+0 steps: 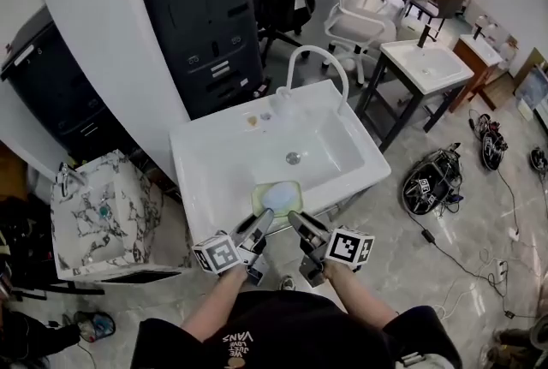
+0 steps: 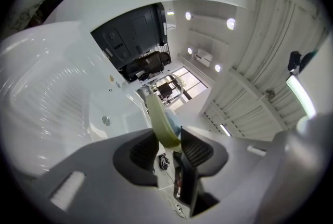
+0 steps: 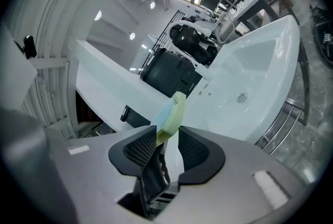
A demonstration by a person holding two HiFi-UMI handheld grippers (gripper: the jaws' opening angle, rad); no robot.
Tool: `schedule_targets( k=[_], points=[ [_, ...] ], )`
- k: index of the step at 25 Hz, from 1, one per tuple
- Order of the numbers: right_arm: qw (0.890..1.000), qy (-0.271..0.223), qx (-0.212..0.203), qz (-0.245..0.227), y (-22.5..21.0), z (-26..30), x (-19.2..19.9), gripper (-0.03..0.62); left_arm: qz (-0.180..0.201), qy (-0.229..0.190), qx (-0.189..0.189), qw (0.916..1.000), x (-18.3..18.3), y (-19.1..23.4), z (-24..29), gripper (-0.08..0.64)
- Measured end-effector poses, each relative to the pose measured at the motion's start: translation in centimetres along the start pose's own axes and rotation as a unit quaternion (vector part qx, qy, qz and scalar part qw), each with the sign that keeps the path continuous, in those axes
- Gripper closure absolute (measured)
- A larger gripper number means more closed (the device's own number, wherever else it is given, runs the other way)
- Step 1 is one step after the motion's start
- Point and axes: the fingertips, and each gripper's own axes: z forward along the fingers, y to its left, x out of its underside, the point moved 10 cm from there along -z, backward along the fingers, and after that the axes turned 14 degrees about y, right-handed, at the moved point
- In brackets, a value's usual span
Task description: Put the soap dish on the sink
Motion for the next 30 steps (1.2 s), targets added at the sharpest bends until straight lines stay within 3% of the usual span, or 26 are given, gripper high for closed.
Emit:
schedule_targets(
  k=[10, 22, 30],
  points=[
    [0.999, 0.038, -0.017, 0.002, -1.2, 4.6, -2.7, 0.483, -0.02, -0.027, -0.019, 0.9993, -2.8, 2.5, -0.1, 0.383],
    [0.999, 0.038, -0.014, -0.008, -1.3, 11.0, -7.4, 0.483, -0.015, -0.028, -0.016, 0.9993, -9.9, 6.1, 0.4, 0.383],
    [1.0, 0.028, 0.006, -0.011, -2.4, 13.5, -8.7, 0.483, -0.017, -0.022, -0.01, 0.9996, -12.4, 8.3, 0.9, 0.383]
  ],
)
